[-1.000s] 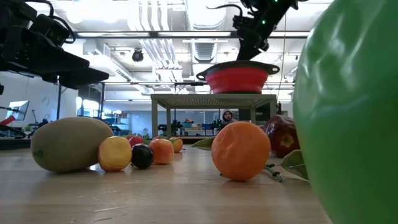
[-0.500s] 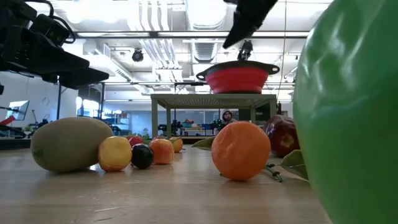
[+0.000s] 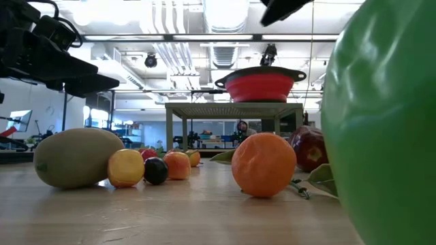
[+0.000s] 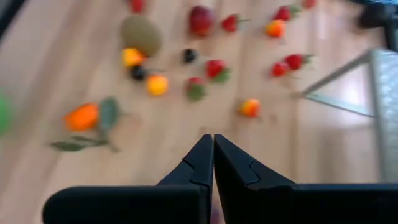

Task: Pick & Place Fruit
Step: Put the green apple into the black strainer bowl on the shelf

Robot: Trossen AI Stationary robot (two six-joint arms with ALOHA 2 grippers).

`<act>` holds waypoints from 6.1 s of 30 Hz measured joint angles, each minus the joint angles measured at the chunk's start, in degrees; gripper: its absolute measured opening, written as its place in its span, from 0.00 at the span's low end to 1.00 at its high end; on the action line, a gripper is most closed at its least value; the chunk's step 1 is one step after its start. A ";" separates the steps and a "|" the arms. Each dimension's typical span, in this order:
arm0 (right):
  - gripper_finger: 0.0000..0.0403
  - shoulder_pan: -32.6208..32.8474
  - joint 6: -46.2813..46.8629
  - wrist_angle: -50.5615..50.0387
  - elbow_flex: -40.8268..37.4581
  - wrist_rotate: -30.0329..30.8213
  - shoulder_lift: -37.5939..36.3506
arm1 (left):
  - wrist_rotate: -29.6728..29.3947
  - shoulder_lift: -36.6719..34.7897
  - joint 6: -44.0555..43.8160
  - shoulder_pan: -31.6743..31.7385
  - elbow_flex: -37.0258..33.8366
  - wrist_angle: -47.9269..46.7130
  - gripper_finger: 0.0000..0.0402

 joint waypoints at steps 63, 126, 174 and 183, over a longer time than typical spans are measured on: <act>0.40 21.38 9.30 33.83 -3.31 -13.85 24.63 | -0.01 0.15 0.00 0.02 0.00 -0.02 0.97; 0.02 -9.26 -7.36 13.48 -2.68 -5.79 -11.94 | -0.02 0.15 0.00 0.02 0.00 0.02 0.97; 0.14 -50.23 -3.84 21.09 -2.64 -9.82 -2.29 | -0.02 0.13 0.00 0.01 0.00 0.09 0.97; 0.30 -50.37 -4.49 20.78 -2.71 -5.37 -3.24 | -0.02 0.13 0.00 0.01 0.00 0.09 0.97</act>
